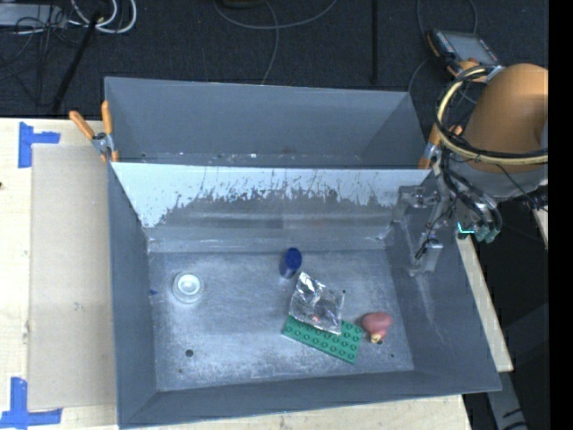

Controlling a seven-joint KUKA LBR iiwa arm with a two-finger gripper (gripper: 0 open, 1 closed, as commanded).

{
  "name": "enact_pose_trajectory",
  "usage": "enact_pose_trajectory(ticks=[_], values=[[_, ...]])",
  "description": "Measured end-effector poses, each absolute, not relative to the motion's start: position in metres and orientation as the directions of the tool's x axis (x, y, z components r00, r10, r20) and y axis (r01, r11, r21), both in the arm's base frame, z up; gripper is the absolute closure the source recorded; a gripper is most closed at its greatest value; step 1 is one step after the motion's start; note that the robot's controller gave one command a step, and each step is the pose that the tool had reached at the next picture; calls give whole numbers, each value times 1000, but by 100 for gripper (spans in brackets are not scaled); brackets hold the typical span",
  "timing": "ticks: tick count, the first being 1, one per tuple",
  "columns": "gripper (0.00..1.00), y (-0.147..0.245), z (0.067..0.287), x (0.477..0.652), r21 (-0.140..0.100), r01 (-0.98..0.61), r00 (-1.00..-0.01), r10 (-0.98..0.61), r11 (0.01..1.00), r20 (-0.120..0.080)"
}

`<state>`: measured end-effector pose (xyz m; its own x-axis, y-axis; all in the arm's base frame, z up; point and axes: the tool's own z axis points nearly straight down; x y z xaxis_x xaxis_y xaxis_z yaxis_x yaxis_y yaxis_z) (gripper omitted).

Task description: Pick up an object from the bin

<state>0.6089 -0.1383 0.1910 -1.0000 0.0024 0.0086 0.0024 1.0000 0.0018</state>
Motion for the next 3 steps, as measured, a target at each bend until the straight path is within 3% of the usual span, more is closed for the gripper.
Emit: enact_pose_trajectory(ticks=[1, 2, 3], values=[[0, -52, 134, 540, 6, 13, -1000, 13, 1000, 12], [0, -36, 67, 493, 1, 17, -1000, 17, 1000, 5], [100, -37, 72, 497, -1, 14, -1000, 14, 1000, -3]])
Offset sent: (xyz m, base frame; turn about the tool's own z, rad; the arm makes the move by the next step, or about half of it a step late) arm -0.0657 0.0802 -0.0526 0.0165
